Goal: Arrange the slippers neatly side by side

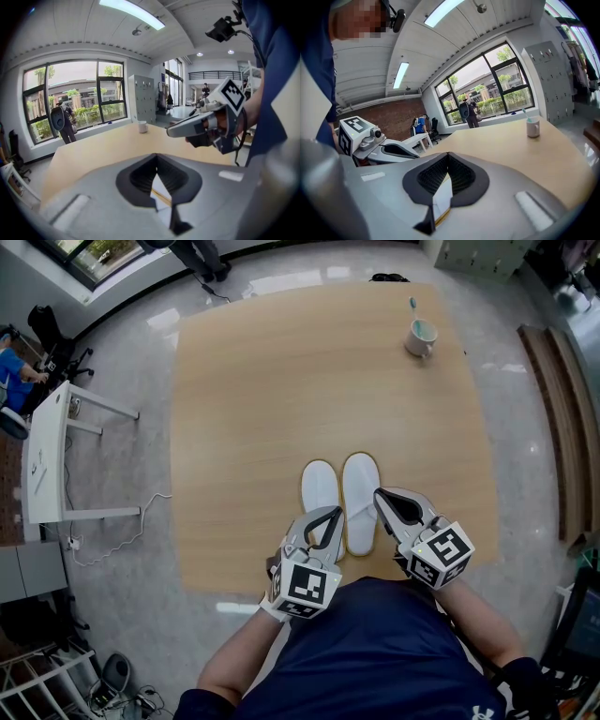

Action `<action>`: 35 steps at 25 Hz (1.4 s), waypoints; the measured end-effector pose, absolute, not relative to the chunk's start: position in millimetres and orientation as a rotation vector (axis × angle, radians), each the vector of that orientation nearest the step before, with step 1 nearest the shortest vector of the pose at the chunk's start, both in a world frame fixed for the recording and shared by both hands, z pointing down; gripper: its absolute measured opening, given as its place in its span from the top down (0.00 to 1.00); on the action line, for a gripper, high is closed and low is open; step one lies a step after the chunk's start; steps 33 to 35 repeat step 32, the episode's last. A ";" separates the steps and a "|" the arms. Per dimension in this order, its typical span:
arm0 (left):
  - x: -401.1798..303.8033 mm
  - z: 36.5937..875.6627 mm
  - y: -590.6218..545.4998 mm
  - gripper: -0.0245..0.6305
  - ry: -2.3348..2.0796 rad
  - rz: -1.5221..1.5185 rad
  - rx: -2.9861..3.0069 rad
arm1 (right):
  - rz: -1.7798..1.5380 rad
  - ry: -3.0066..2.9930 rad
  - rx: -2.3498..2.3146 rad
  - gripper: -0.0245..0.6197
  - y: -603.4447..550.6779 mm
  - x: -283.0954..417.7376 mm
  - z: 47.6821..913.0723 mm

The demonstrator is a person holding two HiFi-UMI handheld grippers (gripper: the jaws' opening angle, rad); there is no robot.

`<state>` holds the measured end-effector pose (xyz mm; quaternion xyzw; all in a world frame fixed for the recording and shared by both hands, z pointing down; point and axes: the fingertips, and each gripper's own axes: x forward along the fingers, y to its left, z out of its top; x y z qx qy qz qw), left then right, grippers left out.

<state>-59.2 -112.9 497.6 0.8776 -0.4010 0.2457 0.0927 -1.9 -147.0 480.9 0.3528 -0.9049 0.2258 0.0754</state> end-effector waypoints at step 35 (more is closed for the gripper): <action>-60.3 491.8 -112.6 0.96 -1.217 0.631 2.571 | 0.515 -2.782 1.104 0.95 -150.2 1.9 442.3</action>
